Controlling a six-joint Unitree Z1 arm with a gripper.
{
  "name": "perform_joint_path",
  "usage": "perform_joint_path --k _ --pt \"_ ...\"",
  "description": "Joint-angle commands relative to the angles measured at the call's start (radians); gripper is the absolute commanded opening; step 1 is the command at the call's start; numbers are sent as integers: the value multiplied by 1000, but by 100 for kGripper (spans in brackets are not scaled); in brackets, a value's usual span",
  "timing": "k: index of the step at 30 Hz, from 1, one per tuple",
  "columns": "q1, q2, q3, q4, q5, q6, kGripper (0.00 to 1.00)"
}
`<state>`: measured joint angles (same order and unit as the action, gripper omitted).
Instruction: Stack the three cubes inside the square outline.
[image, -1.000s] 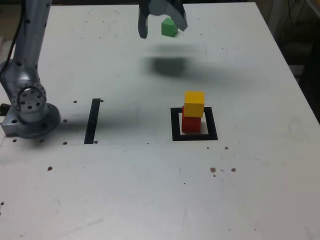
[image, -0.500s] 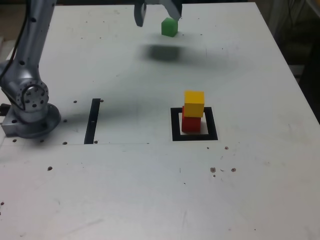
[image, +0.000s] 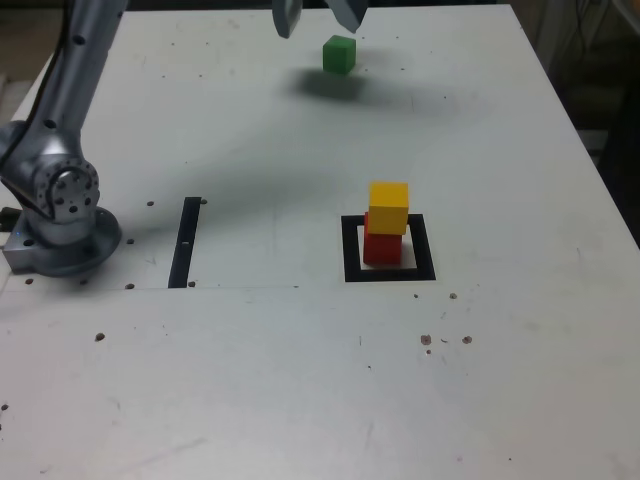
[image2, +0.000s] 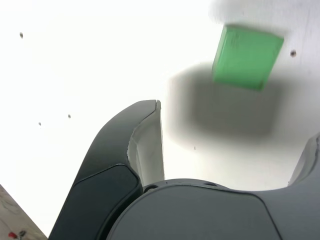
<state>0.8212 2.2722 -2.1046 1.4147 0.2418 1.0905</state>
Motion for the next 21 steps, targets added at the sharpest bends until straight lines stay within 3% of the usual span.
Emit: perform_joint_path --k 1,21 --pt "5 23 -24 5 3 12 99" --pt "6 198 -218 35 5 49 95"
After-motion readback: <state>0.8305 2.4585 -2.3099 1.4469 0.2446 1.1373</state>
